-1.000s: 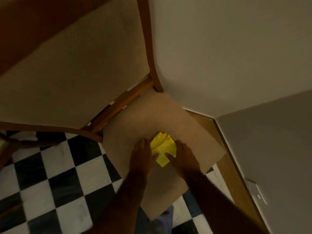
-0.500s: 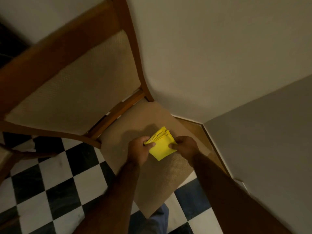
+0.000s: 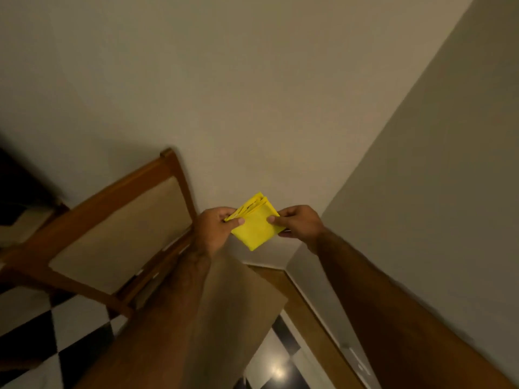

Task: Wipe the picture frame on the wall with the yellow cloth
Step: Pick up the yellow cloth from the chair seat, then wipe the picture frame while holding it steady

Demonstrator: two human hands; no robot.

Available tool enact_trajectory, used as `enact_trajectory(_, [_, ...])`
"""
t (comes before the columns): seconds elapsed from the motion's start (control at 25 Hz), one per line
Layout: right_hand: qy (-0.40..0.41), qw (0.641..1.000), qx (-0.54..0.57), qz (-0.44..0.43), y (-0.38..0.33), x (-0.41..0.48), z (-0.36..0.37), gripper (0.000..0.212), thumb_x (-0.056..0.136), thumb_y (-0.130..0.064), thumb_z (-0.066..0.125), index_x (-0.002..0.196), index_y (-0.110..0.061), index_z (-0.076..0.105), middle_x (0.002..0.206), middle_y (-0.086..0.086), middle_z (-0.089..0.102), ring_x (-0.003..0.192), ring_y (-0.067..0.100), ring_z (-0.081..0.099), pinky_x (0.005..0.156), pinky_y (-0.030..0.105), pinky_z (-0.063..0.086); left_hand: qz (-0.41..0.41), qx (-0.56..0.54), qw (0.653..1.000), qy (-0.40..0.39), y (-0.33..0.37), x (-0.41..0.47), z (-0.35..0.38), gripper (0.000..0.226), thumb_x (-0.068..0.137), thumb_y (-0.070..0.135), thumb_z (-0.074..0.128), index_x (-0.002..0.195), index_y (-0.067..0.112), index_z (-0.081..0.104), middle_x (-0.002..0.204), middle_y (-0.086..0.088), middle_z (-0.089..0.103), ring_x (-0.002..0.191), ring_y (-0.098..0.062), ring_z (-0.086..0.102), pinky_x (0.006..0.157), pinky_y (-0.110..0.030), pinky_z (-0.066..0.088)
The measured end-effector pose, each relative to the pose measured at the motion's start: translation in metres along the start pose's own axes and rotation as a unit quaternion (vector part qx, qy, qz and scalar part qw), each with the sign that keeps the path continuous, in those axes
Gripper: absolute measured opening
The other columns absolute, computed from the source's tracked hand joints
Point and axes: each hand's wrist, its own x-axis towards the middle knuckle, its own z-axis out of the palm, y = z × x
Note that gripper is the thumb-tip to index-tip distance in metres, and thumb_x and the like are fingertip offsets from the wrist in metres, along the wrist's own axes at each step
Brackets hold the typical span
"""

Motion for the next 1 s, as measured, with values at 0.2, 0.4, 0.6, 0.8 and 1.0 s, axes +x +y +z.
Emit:
enact_trajectory(0.2, [0.047, 0.993, -0.022, -0.107, -0.085, -0.070, -0.086, 0.031, 0.085, -0.020, 0.082, 0.106, 0.001, 0.077, 0.107, 0.025, 0.075, 0.091, 0.026, 0.071, 0.093, 0.047, 0.061, 0.122, 0.009, 0.992, 0.020, 0.133, -0.002, 0.014, 0.021, 0.078, 0.011, 0.083, 0.099, 0.012, 0.078, 0.081, -0.006, 0.075, 0.070, -0.014, 0.067, 0.075, -0.033, 0.060])
enact_trajectory(0.4, [0.134, 0.972, -0.052, -0.186, -0.157, -0.152, -0.179, 0.028, 0.084, -0.017, 0.082, 0.105, 0.001, 0.078, 0.102, 0.028, 0.076, 0.086, 0.026, 0.070, 0.092, 0.047, 0.061, 0.223, -0.024, 0.975, 0.002, 0.270, -0.024, 0.043, 0.021, 0.079, 0.012, 0.082, 0.099, 0.013, 0.078, 0.085, -0.014, 0.076, 0.074, -0.023, 0.069, 0.081, -0.052, 0.063])
enact_trajectory(0.6, [0.221, 0.943, -0.065, -0.242, -0.210, -0.236, -0.260, 0.028, 0.086, -0.015, 0.080, 0.107, 0.003, 0.076, 0.100, 0.025, 0.075, 0.086, 0.027, 0.071, 0.091, 0.046, 0.062, 0.333, -0.029, 0.943, 0.007, 0.390, -0.056, 0.078, 0.021, 0.081, 0.019, 0.080, 0.102, 0.016, 0.077, 0.084, -0.006, 0.076, 0.081, -0.030, 0.074, 0.080, -0.045, 0.063])
enact_trajectory(0.8, [0.311, 0.899, -0.078, -0.298, -0.276, -0.328, -0.325, 0.026, 0.086, -0.012, 0.079, 0.105, 0.005, 0.074, 0.092, 0.018, 0.071, 0.081, 0.028, 0.070, 0.087, 0.045, 0.063, 0.429, -0.076, 0.897, 0.078, 0.517, -0.103, 0.112, 0.017, 0.087, 0.014, 0.067, 0.103, 0.021, 0.069, 0.086, 0.001, 0.068, 0.081, -0.024, 0.064, 0.081, -0.045, 0.060])
enact_trajectory(1.0, [0.419, 0.837, -0.101, -0.336, -0.340, -0.435, -0.397, 0.025, 0.086, -0.017, 0.080, 0.104, -0.001, 0.074, 0.094, 0.012, 0.073, 0.081, 0.025, 0.077, 0.077, 0.036, 0.066, 0.521, -0.117, 0.841, 0.082, 0.655, -0.154, 0.130, 0.024, 0.087, 0.017, 0.072, 0.110, 0.016, 0.074, 0.091, -0.006, 0.073, 0.083, -0.025, 0.067, 0.081, -0.046, 0.061])
